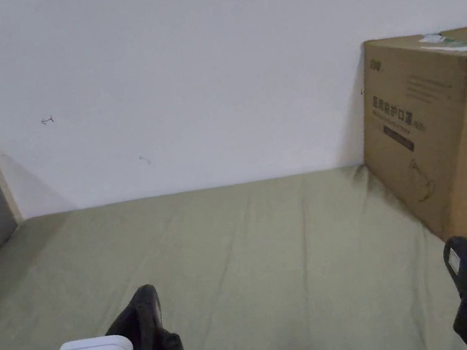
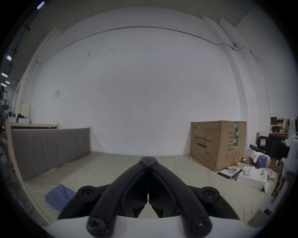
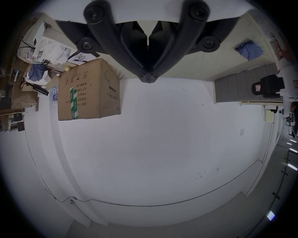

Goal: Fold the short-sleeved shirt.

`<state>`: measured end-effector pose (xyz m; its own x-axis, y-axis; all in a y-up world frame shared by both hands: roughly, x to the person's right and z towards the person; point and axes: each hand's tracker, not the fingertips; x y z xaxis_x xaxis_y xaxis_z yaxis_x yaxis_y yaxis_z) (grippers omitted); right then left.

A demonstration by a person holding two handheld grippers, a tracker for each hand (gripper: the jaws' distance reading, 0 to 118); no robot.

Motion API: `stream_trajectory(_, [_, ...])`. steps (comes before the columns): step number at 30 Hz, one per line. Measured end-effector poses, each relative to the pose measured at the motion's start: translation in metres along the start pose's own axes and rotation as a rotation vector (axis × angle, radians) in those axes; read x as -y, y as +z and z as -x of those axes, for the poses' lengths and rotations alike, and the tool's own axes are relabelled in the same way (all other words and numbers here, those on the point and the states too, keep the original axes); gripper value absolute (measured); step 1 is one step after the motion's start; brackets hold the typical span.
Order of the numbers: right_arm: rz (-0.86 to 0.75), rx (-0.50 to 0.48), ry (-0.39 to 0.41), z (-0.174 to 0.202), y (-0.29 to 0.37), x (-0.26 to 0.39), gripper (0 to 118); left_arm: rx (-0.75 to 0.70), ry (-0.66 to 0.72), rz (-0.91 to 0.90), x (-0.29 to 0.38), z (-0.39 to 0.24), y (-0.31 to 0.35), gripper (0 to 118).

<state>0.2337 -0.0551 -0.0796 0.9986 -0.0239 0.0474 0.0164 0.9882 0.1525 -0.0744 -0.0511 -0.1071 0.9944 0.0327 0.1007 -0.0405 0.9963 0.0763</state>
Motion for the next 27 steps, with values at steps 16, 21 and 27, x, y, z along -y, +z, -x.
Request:
stream_trajectory(16, [0.002,0.087,0.034,-0.005,0.01,0.006,39,-0.054,0.009,0.012,-0.003,0.008,0.004,41])
stream_trajectory(21, [-0.002,0.083,0.068,-0.003,0.006,0.003,117,-0.037,0.02,0.001,-0.001,-0.001,0.01,118])
stream_trajectory(27, [-0.021,0.071,0.09,-0.002,0.007,0.005,118,-0.046,-0.029,0.039,0.001,-0.006,0.003,118])
